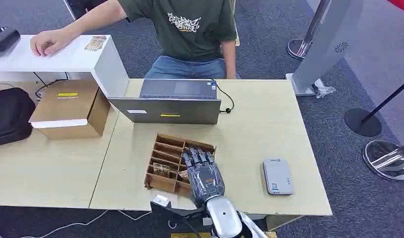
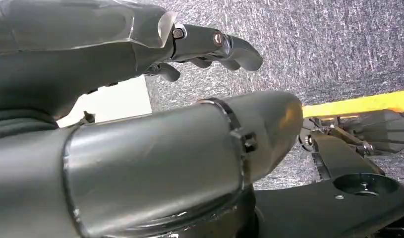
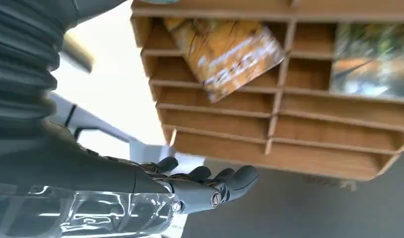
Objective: Pass the card to the sensor for recognition and then transmit it.
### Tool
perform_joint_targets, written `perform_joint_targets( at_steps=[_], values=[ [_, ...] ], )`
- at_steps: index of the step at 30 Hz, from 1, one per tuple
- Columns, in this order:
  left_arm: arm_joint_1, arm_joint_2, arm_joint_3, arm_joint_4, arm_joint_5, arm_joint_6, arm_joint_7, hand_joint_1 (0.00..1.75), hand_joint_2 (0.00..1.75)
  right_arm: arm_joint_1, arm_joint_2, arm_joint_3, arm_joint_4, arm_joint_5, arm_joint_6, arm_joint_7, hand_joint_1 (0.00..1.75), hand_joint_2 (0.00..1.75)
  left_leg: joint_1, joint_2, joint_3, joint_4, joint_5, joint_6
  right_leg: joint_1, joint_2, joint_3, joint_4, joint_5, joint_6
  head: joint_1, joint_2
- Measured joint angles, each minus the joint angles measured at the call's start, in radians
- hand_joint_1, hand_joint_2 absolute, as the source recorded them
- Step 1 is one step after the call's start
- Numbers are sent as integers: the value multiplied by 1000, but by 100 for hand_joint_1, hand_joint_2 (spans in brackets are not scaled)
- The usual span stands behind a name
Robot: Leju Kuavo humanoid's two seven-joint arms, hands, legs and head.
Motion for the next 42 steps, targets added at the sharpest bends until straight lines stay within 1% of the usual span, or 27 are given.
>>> perform_joint_targets(
  at_steps=[3, 9, 10, 12, 21, 22, 23, 24, 25, 42],
  values=[
    [0, 0, 0, 0, 0, 0, 4, 0, 0, -2, -3, 0, 16, -19, -5, -17, 0, 175, 0, 0, 0, 0, 0, 0, 0, 0, 0, 0, 0, 0, 0, 0],
    [0, 0, 0, 0, 0, 0, 4, 0, 0, -2, -4, 0, 23, -20, -6, -17, 0, 175, 0, 0, 0, 0, 0, 0, 0, 0, 0, 0, 0, 0, 0, 0],
    [0, 0, 0, 0, 0, 0, 4, 0, 0, -5, -5, 0, 46, -24, -8, -18, 0, 175, 0, 0, 0, 0, 0, 0, 0, 0, 0, 0, 0, 0, 0, 0],
    [0, 0, 0, 0, 0, 0, 4, 0, 0, -5, -5, 0, 50, -26, -8, -18, 0, 175, 0, 0, 0, 0, 0, 0, 0, 0, 0, 0, 0, 0, 0, 0],
    [0, 0, 0, 0, 0, 0, 4, 0, 0, -5, -5, 0, 54, -28, -13, -15, 0, 175, 0, 0, 0, 0, 0, 0, 0, 0, 0, 0, 0, 0, 0, 0],
    [0, 0, 0, 0, 0, 0, 4, 0, 0, -5, -5, 0, 53, -28, -16, -13, 5, 175, 0, 0, 0, 0, 0, 0, 0, 0, 0, 0, 0, 0, 0, 0],
    [0, 0, 0, 0, 0, 0, 4, 0, 0, -5, -5, 0, 53, -27, -18, -12, 44, 175, 0, 0, 0, 0, 0, 0, 0, 0, 0, 0, 0, 0, 0, 0],
    [0, 0, 0, 0, 0, 0, 4, 0, 0, -5, -5, 0, 53, -27, -21, -12, 150, 175, 0, 0, 0, 0, 0, 0, 0, 0, 0, 0, 0, 0, 0, 0],
    [0, 0, 0, 0, 1, 0, 4, 0, 0, -5, -5, 0, 52, -24, -24, -11, 173, 175, 0, 0, 0, 0, 0, 0, 0, 0, 0, 0, 0, 0, 0, 0],
    [0, 0, -2, 0, 2, 2, 5, 0, 0, -1, -11, 0, 31, -16, -37, -9, 175, 175, 0, 0, 0, 0, 0, 0, 0, 0, 0, 0, 0, 0, 0, 0]
  ],
)
